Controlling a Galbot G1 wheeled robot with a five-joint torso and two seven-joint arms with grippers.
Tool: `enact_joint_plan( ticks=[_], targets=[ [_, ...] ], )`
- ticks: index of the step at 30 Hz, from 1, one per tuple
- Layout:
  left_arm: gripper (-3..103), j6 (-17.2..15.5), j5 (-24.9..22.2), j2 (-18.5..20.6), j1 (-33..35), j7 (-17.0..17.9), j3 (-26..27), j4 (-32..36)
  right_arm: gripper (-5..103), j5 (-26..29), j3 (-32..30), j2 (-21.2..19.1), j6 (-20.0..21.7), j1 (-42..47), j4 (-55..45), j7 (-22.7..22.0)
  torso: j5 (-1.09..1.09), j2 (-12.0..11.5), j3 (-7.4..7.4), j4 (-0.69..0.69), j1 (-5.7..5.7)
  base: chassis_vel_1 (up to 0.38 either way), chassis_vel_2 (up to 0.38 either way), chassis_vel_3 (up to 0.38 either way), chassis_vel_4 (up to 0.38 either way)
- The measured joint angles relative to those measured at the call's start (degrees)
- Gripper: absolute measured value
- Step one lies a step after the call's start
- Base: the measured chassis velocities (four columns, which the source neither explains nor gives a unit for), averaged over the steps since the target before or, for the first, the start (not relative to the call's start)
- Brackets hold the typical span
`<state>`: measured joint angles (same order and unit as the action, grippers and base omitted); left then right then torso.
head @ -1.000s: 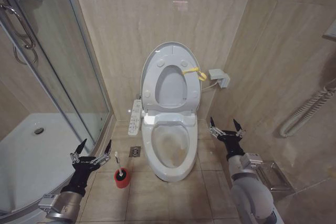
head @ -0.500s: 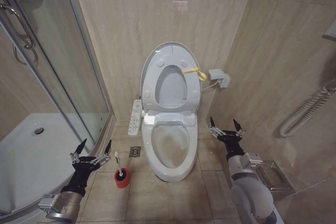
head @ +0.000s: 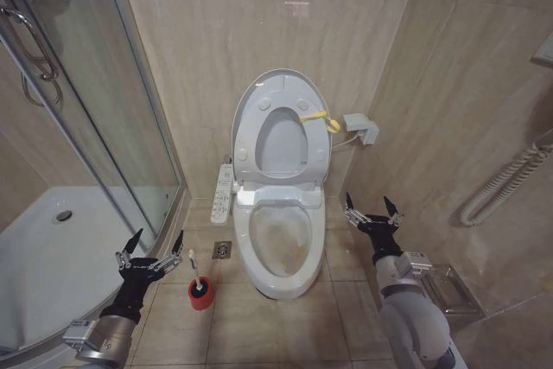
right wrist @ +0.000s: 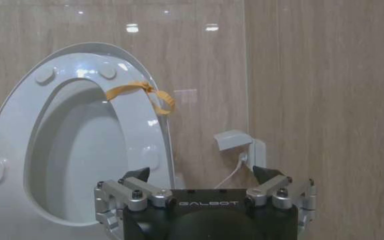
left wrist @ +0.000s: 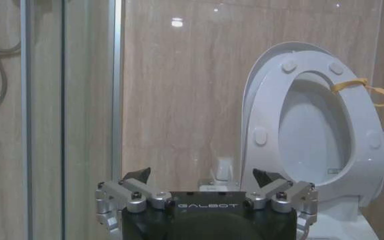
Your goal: Open the toilet lid, clean the toilet bowl with a toilet brush, close the toilet lid, and flush.
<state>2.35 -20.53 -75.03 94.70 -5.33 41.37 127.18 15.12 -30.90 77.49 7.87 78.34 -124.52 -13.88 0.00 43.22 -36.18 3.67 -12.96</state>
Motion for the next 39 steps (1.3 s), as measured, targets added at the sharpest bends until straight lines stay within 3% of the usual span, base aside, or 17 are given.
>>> enact_joint_plan(
  ticks=[39],
  targets=[
    [100,0.0,0.0,0.0,0.0,0.0,0.0,0.0,100,0.0,0.0,0.0,0.0,0.0,0.0,0.0,0.00,0.0,0.00,0.00,0.00,0.000,0.000,0.000,0.000]
  ],
)
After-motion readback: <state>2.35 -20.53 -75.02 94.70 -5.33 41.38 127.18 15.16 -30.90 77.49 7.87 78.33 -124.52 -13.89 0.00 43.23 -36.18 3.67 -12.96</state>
